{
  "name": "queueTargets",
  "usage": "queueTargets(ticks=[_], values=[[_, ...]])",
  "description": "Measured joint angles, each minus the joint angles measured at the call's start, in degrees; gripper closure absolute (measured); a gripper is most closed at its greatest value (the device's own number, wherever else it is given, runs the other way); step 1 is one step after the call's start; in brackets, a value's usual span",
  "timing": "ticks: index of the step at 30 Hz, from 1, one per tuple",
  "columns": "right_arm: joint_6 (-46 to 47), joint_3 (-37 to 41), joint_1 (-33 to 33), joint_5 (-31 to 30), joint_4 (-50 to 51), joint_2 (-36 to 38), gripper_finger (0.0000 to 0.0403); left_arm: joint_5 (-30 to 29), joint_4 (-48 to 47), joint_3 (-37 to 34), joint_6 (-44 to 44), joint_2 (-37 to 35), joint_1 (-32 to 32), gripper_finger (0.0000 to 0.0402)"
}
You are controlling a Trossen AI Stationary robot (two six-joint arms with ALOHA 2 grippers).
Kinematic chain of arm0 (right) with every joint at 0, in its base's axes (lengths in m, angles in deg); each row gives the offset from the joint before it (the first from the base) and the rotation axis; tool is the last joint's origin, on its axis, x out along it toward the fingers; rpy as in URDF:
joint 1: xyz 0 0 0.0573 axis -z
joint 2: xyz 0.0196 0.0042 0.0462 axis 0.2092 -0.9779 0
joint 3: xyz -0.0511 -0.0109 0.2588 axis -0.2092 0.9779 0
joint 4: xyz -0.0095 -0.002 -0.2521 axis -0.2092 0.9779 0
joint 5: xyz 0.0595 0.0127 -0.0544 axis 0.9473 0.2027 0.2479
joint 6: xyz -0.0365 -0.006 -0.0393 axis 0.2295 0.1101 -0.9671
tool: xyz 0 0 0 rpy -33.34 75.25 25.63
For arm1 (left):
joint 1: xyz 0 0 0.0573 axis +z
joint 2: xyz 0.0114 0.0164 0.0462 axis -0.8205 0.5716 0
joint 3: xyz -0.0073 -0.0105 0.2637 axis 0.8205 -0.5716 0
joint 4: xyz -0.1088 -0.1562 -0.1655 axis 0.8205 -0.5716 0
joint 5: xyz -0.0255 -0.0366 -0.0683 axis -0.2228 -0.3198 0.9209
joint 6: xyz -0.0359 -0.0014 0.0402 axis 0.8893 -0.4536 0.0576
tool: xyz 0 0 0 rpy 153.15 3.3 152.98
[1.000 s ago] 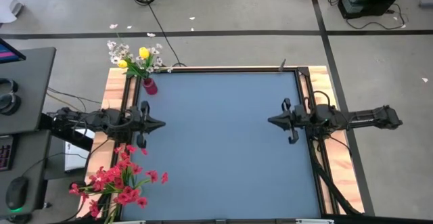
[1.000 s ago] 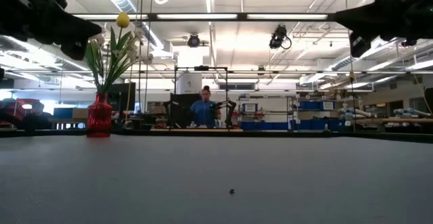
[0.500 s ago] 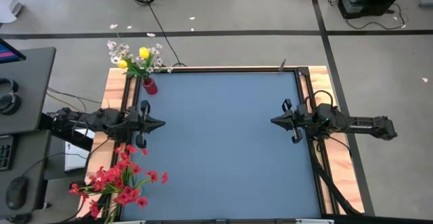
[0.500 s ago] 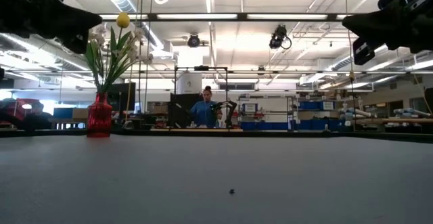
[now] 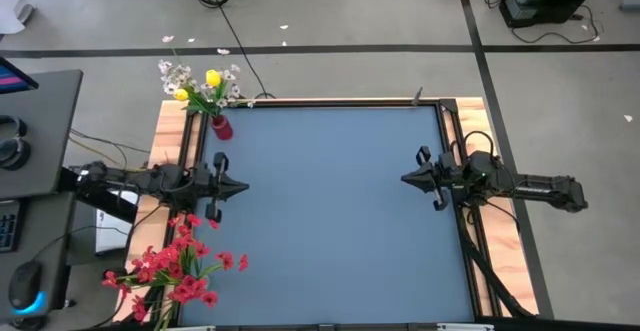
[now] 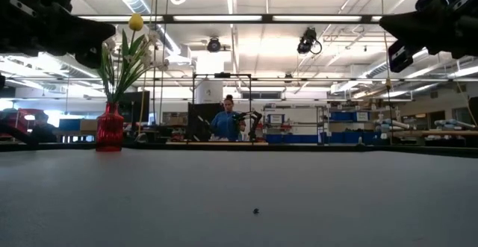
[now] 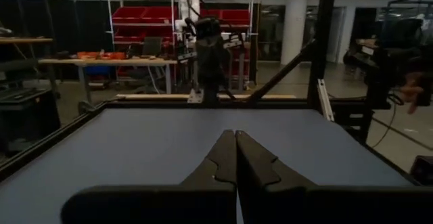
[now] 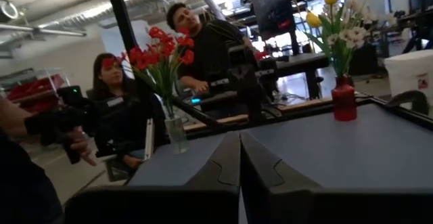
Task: Sort flowers into vase by color
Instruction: Return to Home Position
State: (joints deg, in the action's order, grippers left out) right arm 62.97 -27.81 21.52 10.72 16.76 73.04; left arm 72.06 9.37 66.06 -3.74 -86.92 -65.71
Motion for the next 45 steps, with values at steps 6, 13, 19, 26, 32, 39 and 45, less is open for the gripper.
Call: queueTargets(ticks=[6, 13, 19, 26, 32, 39, 45], values=[[2.1, 0.0, 1.0, 1.4, -0.5, 0.0, 0.0393, 1.7, 0.4, 0.0, 0.5, 0.1, 4.2, 0.0401], [4.4, 0.0, 1.2, 1.4, -0.5, -0.1, 0.0387, 2.9, -0.3, 0.0, 3.9, 0.1, 5.3, 0.0395], [4.4, 0.0, 1.2, 1.4, -0.5, -0.1, 0.0384, 2.7, -0.3, 0.0, 4.4, 0.1, 5.3, 0.0374], [4.4, 0.0, 1.2, 1.4, -0.5, -0.1, 0.0385, 2.7, -0.3, -0.1, 4.4, 0.1, 5.3, 0.0371], [4.4, 0.0, 1.2, 1.4, -0.5, -0.1, 0.0383, 2.6, -0.3, -0.1, 4.4, 0.1, 5.3, 0.0371], [4.4, 0.0, 1.2, 1.4, -0.5, -0.1, 0.0384, 2.6, -0.4, -0.1, 4.4, 0.1, 5.3, 0.037], [4.4, 0.0, 1.2, 1.4, -0.5, -0.1, 0.0385, 2.6, -0.4, -0.1, 4.4, 0.1, 5.3, 0.037]])
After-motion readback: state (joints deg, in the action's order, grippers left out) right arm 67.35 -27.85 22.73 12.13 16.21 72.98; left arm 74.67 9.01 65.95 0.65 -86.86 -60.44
